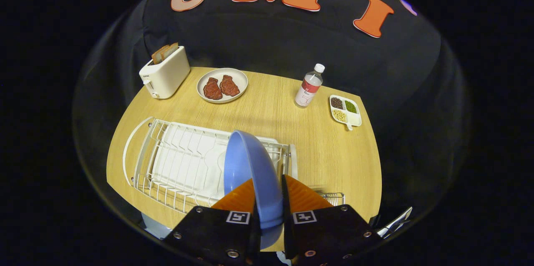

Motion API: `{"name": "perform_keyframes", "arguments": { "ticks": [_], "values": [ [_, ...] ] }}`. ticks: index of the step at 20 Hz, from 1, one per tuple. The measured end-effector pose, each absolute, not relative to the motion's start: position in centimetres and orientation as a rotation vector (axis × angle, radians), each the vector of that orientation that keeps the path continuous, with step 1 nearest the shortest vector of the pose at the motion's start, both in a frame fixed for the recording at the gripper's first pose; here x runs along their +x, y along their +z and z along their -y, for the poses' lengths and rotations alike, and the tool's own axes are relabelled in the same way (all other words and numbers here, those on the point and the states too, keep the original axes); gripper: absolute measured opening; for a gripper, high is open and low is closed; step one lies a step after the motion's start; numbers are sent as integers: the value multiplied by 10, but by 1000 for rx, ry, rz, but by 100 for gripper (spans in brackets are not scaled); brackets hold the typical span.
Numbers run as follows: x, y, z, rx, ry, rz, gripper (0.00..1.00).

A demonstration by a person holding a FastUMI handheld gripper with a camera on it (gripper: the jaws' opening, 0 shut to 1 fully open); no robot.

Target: Take the plate from the dish rack, then take the spoon from the basket and place it into the plate.

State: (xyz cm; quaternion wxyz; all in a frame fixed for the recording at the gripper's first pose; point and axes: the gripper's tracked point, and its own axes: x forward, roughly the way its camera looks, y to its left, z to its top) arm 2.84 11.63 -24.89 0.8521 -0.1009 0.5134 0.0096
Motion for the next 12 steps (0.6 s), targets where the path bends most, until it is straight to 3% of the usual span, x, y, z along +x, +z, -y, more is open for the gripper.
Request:
{"name": "perform_keyframes", "arguments": {
  "ticks": [12],
  "values": [
    [-66,-236,-124,114,312,-1130,23]
  ]
}}
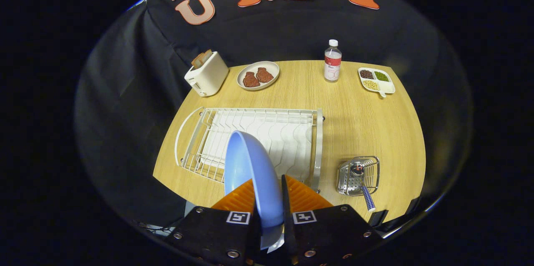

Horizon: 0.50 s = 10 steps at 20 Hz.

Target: Take the plate from the dish rack, then take the spoon from the basket and place it into the plate.

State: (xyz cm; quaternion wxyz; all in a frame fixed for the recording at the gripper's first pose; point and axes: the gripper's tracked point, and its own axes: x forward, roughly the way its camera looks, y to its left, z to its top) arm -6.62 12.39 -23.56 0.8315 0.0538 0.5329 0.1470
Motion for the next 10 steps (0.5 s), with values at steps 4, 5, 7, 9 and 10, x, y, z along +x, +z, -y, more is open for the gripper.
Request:
{"name": "perform_keyframes", "arguments": {
  "ticks": [4,5,7,9,10],
  "values": [
    [-100,-240,-131,147,417,-1116,23],
    [-108,-245,-133,169,436,-1121,23],
    [-126,-252,-137,228,471,-1134,23],
    [-143,-262,-142,291,495,-1148,23],
    [-154,-268,-144,319,506,-1161,23]
  ]
}}
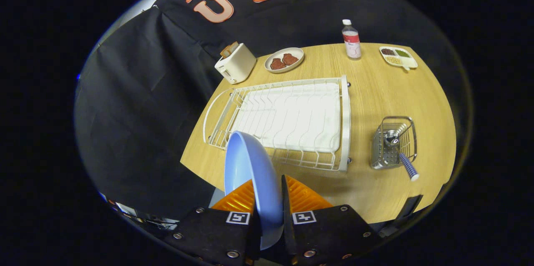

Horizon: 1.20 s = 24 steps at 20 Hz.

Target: Take the plate from the dish rack, then take the spoon from the basket and place it into the plate.

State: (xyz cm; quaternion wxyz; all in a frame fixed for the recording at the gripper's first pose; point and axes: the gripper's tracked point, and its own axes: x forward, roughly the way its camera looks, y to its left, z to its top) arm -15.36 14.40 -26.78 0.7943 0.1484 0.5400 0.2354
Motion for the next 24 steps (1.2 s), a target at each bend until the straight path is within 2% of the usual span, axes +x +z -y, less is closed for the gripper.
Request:
{"name": "perform_keyframes", "arguments": {
  "ticks": [7,11,20,24],
  "values": [
    [-175,-319,-130,408,453,-1177,23],
    [-195,-351,-120,455,383,-1249,23],
    [-196,-389,-113,545,287,-1248,23],
    [-193,-410,-113,628,210,-1279,27]
  ]
}}
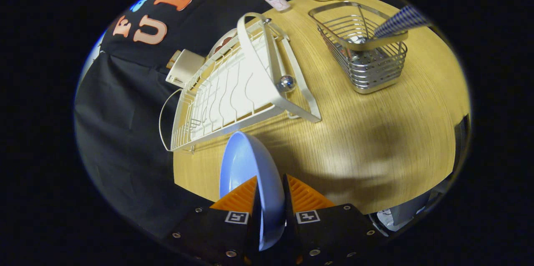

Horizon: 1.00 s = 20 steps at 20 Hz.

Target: Take the plate from the dish rack, then take the spoon from the basket and place it into the plate.

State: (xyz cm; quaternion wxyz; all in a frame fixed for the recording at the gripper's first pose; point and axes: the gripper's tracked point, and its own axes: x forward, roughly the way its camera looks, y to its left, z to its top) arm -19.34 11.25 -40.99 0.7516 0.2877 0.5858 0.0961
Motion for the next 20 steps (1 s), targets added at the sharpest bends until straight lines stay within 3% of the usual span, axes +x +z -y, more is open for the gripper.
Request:
{"name": "perform_keyframes", "arguments": {
  "ticks": [4,8,12,20],
  "values": [
    [-182,-420,-104,558,163,-1236,36],
    [-166,-407,-104,543,168,-1171,64],
    [-144,-383,-80,494,156,-1046,82],
    [-112,-335,9,124,44,-689,86]
  ]
}}
